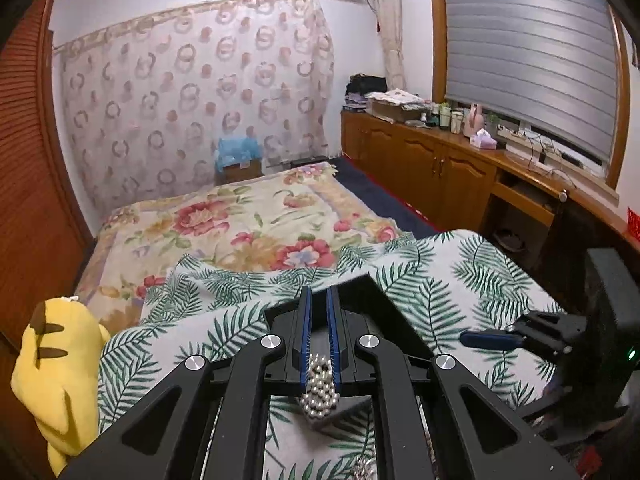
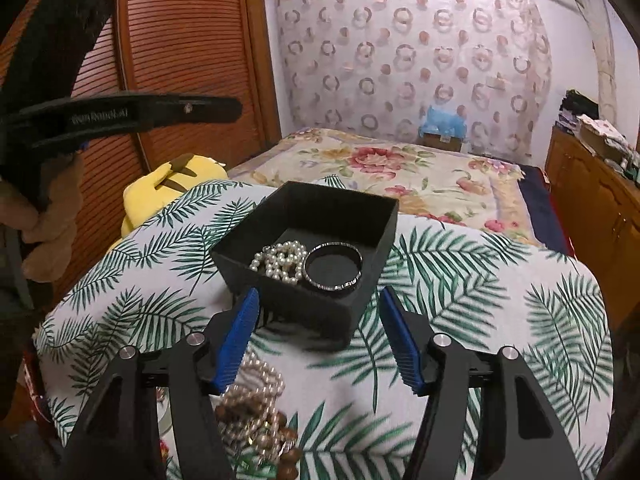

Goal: Organize jewelry
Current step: 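Grasp the silver hairpins with the left gripper while the right gripper moves to the pearl strand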

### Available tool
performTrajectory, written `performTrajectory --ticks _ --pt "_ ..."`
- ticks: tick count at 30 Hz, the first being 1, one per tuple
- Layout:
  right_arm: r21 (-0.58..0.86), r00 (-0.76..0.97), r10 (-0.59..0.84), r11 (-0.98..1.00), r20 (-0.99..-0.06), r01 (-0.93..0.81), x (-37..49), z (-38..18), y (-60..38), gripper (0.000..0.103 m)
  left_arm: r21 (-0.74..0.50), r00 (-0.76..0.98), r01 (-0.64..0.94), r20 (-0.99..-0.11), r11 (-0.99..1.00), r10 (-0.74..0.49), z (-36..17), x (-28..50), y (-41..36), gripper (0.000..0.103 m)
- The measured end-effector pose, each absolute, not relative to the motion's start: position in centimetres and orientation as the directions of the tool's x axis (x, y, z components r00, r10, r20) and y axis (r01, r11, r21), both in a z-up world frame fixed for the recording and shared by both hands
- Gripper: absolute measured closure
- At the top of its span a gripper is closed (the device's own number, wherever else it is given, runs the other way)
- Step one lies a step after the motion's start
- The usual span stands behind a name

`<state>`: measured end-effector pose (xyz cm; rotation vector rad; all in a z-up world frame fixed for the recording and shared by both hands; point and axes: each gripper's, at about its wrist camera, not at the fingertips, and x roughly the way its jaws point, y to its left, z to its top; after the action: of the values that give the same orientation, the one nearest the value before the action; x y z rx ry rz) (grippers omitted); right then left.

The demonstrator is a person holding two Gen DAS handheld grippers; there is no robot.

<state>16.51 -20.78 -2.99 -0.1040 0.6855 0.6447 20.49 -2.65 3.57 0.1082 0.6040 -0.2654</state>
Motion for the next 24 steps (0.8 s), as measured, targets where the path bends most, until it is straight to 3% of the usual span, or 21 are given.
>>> performTrajectory --ticks 15,20,24 --pt "0.106 0.552 0.51 0.79 -0.66 -0.603 11.6 -4.8 -22.2 0.065 0.012 0.772 0.293 -0.594 0.956 -0.229 0.2 15.0 -2.9 0.096" --pt "0.111 0.53 0.503 0.788 -0.683 -0.605 10.2 -5.8 -22.9 0.068 -0.008 0.754 0.308 -0.608 0.951 -0.249 -1.4 13.1 -3.0 0.086" --pt "0.105 0.519 0.487 0.792 -0.703 -0.601 9.6 -6.6 -23.2 0.069 -0.025 0.728 0.305 -0.639 0.952 -0.25 -3.3 12.0 -3.1 0.085"
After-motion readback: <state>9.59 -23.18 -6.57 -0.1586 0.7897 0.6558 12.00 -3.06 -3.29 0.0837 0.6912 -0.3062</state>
